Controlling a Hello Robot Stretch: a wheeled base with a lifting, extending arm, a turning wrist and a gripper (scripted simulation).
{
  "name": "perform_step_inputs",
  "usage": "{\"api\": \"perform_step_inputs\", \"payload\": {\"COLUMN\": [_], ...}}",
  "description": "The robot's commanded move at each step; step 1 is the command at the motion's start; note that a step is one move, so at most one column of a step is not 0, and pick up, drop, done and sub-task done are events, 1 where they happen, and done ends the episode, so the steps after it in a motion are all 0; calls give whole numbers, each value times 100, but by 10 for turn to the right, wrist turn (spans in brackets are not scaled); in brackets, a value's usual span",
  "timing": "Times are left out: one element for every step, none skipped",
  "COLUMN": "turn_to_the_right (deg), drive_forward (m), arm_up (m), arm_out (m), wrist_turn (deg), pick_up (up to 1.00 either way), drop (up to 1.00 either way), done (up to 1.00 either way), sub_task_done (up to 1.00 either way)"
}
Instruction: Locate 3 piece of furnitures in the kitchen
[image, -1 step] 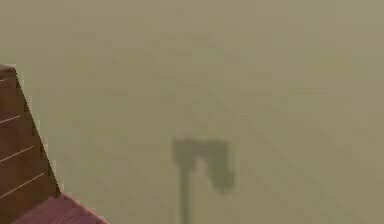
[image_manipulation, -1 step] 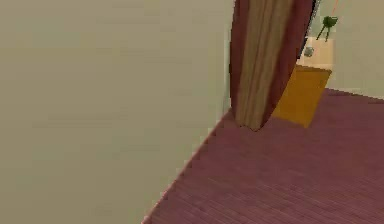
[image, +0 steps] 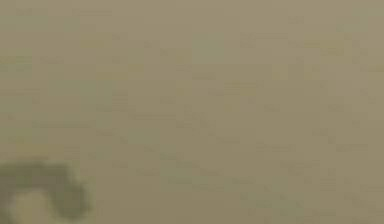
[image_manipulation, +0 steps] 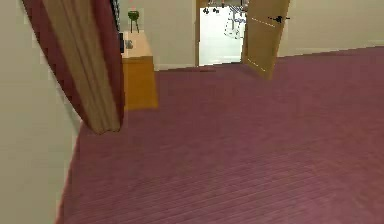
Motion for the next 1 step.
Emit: {"api": "perform_step_inputs", "payload": {"turn_to_the_right": [450], "drive_forward": [0], "arm_up": [0], "arm_out": [0], "wrist_turn": [0], "pick_up": [0], "drop": [0], "done": [0], "sub_task_done": [0]}}
